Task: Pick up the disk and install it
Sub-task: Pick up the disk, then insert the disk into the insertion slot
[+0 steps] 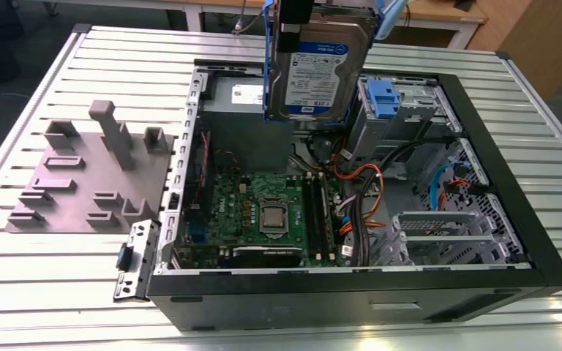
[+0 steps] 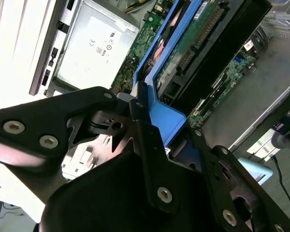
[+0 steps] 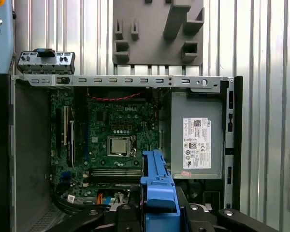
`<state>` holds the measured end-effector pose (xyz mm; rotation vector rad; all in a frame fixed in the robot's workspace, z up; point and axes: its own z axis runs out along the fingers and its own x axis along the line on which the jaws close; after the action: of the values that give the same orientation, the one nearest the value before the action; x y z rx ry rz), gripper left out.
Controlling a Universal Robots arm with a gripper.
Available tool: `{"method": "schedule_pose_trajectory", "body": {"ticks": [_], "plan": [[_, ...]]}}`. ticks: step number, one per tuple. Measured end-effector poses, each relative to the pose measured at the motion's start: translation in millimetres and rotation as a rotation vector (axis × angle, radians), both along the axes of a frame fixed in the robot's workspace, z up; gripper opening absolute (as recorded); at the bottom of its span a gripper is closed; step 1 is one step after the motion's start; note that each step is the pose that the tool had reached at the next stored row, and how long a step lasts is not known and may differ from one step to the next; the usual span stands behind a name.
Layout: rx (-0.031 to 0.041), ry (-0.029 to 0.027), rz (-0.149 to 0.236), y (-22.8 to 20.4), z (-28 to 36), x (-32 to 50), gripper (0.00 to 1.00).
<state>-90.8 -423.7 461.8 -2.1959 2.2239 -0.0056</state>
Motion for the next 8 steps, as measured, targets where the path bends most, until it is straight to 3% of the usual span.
{"method": "schedule_pose_trajectory", "body": {"ticks": [8], "plan": [[-0.0002, 0.0, 0.0, 0.0, 0.0, 0.0, 0.36]]}}
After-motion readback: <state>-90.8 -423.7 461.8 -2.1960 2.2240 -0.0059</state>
